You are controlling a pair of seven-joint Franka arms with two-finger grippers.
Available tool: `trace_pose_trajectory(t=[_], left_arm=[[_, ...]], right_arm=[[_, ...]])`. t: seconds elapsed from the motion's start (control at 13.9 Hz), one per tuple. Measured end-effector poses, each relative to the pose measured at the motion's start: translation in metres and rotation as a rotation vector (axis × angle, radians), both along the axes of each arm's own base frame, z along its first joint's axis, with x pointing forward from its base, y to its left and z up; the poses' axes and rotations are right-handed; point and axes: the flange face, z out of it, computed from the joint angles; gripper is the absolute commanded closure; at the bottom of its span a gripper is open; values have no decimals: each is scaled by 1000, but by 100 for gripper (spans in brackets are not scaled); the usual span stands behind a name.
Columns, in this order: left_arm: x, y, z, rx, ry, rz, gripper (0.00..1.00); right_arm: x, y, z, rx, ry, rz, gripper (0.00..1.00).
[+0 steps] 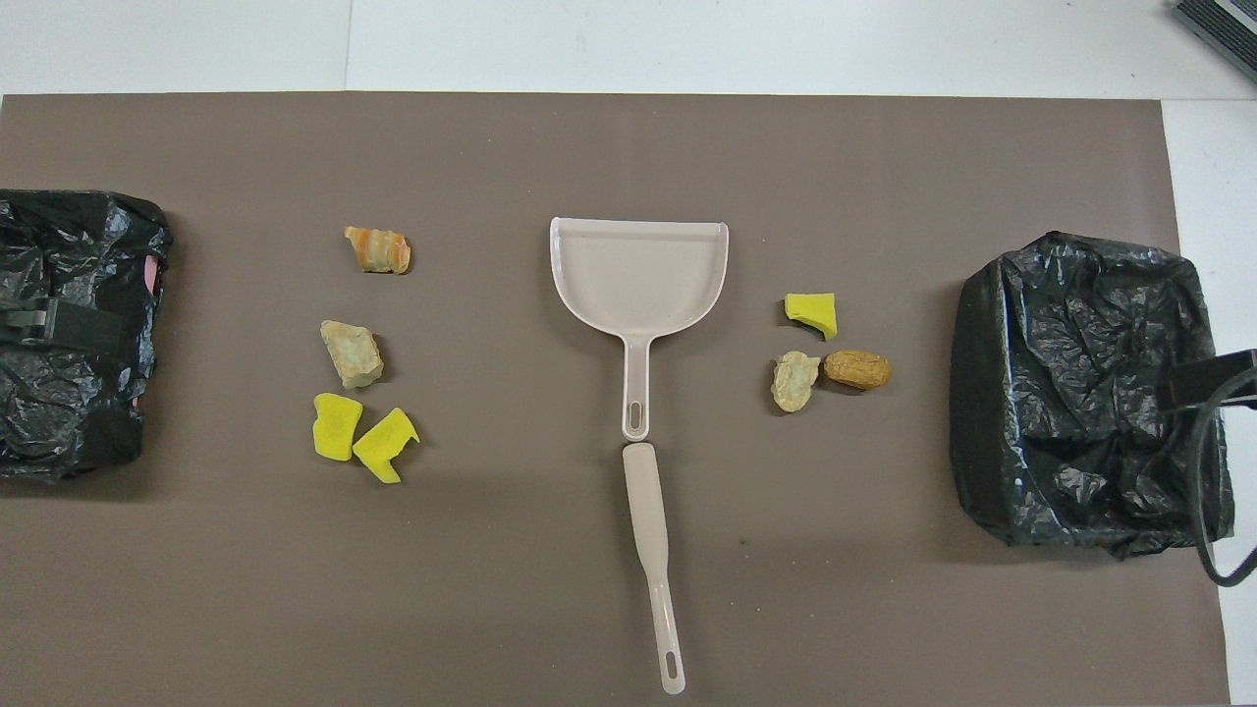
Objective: Sweep and dump trash in bin
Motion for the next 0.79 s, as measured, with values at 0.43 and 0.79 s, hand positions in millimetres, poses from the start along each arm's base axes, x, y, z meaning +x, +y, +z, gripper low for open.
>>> trace_pose_trajectory(t=[0.43, 0.79], left_arm=[[-3, 0, 4, 0, -6, 1, 0], [-3, 0, 3, 0, -5, 1, 0]], right_arm=[[0, 0, -4, 1, 9, 0, 0], [0, 0, -5, 1, 11, 0, 0]])
